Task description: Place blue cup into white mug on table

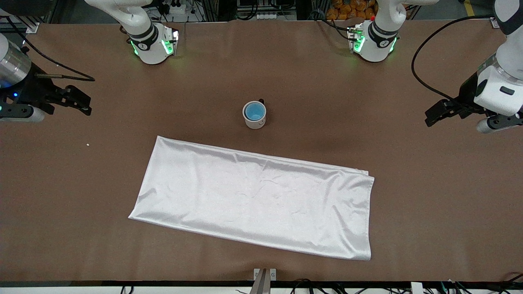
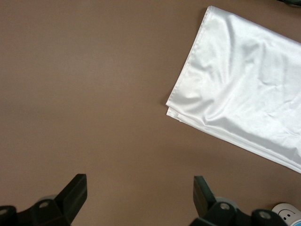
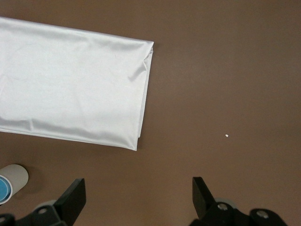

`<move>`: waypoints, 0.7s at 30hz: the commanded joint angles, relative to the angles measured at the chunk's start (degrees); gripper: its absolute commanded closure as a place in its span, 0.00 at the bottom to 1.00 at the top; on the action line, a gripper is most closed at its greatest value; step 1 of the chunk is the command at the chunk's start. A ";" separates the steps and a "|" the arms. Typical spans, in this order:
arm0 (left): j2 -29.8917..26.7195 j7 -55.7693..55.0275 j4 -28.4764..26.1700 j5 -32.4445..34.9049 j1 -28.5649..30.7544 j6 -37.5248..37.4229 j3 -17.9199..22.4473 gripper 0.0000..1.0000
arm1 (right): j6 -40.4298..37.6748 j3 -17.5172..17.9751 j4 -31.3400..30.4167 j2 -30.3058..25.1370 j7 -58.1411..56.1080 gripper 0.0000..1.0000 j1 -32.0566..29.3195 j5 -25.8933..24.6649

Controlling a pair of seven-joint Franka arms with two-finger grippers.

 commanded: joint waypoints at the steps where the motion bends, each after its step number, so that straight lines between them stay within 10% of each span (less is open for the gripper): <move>1: 1.29 0.77 2.17 -0.35 1.69 -0.93 -2.50 0.00 | -0.89 0.48 0.98 0.36 -0.83 0.00 -0.99 0.89; 21: 1.20 7.71 2.26 -0.35 1.96 -1.37 -3.65 0.00 | -3.44 0.48 0.98 0.36 -4.43 0.00 -3.10 1.07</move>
